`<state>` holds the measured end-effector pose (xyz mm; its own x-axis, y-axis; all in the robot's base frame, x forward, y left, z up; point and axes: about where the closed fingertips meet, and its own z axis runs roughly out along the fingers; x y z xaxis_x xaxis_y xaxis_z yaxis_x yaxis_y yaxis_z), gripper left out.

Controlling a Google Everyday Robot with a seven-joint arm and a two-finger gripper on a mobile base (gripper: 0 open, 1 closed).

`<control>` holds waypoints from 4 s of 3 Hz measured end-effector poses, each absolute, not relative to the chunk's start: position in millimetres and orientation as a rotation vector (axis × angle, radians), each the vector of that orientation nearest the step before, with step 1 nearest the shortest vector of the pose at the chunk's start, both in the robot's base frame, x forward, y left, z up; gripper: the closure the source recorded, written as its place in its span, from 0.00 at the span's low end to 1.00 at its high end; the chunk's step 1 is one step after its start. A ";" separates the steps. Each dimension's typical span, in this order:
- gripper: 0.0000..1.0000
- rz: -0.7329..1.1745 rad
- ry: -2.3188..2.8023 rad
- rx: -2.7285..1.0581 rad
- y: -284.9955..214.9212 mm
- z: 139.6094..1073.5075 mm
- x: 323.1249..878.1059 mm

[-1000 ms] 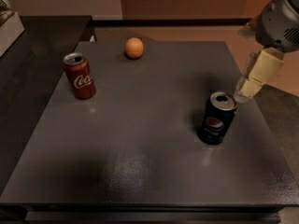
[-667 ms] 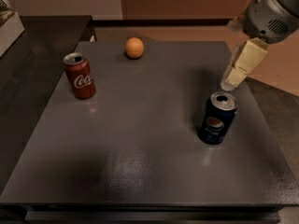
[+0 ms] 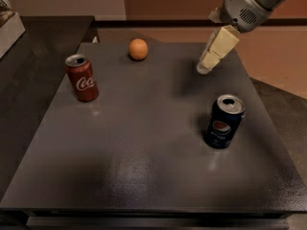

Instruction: Move orange near pepsi can

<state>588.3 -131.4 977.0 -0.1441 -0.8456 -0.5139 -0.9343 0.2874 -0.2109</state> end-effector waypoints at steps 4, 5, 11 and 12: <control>0.00 0.351 2.004 -1.288 -59.9 935.4 665.4; 0.00 0.377 2.015 -1.246 -52.2 928.2 673.0; 0.00 0.403 1.979 -1.106 -8.7 895.8 732.6; 0.00 0.409 1.971 -1.101 -5.8 885.8 751.3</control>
Offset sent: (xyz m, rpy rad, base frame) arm 0.0720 0.0634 -0.0277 0.1986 -0.0844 -0.1334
